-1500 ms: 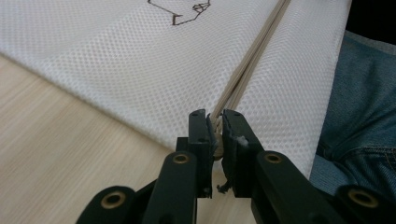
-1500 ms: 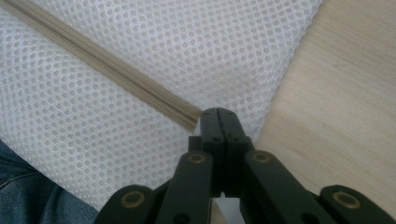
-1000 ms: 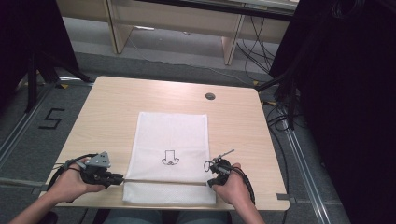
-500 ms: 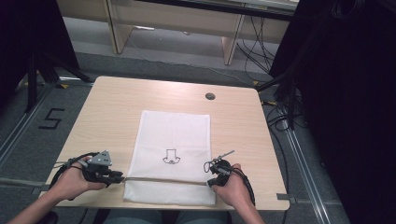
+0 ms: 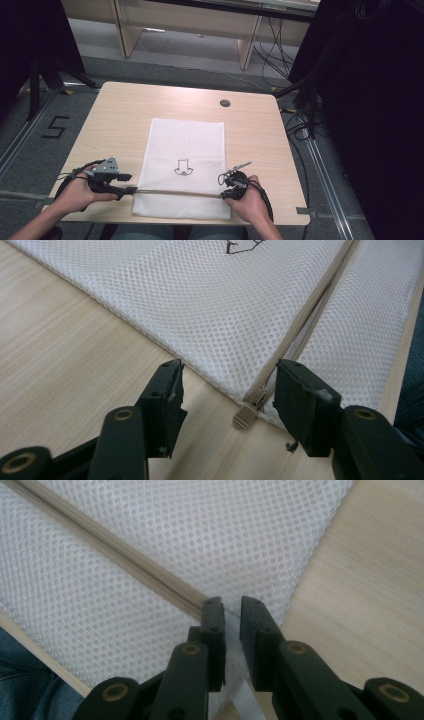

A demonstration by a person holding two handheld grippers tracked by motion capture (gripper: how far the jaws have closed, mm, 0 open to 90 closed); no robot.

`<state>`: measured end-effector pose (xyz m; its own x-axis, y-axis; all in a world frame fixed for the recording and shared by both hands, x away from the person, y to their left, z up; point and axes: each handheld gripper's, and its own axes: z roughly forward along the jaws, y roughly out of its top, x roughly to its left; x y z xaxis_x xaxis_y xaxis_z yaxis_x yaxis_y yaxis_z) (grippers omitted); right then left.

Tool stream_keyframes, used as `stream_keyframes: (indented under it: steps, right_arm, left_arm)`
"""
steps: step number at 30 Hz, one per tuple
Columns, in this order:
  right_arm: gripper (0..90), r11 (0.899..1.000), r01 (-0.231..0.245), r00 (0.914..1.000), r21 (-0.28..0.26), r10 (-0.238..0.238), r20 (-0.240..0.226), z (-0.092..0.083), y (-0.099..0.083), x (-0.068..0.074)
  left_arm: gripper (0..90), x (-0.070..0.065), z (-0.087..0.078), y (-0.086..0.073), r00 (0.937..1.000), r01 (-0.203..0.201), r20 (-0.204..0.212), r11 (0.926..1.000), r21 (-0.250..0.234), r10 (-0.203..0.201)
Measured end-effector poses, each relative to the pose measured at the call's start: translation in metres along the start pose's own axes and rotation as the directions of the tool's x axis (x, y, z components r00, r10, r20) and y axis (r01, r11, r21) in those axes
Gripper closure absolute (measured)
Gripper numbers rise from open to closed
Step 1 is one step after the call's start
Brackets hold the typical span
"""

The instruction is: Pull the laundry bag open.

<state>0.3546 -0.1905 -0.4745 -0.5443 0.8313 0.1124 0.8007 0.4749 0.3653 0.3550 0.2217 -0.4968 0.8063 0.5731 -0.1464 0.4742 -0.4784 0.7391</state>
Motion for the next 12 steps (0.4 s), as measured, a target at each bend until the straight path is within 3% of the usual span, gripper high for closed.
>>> stream_keyframes:
  steps: [1,2,5,7,8,12]
  right_arm:
    - [79.4,1.000,0.004,1.0000,-0.010,-0.003,0.008,-0.0003,0.0002,0.0002]
    - [78.7,0.999,0.036,0.9993,-0.031,-0.036,0.003,0.0000,0.0007,-0.0013]
    - [76.9,0.995,0.064,0.9980,-0.074,-0.064,0.008,-0.0022,0.0009,-0.0032]
    - [76.1,0.996,0.037,0.9993,-0.077,-0.038,0.001,-0.0047,0.0005,-0.0020]
    - [75.9,0.994,0.054,0.9986,-0.093,-0.053,0.008,-0.0046,0.0006,-0.0040]
    - [74.9,0.995,0.037,0.9993,-0.093,-0.037,0.004,-0.0066,-0.0010,-0.0052]
  left_arm:
    - [42.9,0.0003,0.0003,0.0001,1.0000,0.004,0.000,1.0000,-0.001,-0.004]
    - [42.2,0.0024,0.0000,0.0005,0.9998,-0.021,-0.005,0.9997,0.009,0.021]
    - [41.4,0.0008,0.0024,-0.0011,1.0000,-0.001,0.003,0.9999,0.014,0.001]
    - [41.3,0.0024,0.0022,-0.0002,0.9994,-0.036,-0.001,0.9991,0.022,0.036]
    - [41.1,0.0024,0.0025,0.0000,0.9995,-0.033,-0.001,0.9993,0.021,0.033]
    - [41.0,0.0021,0.0037,-0.0004,1.0000,-0.007,-0.001,0.9998,0.017,0.007]
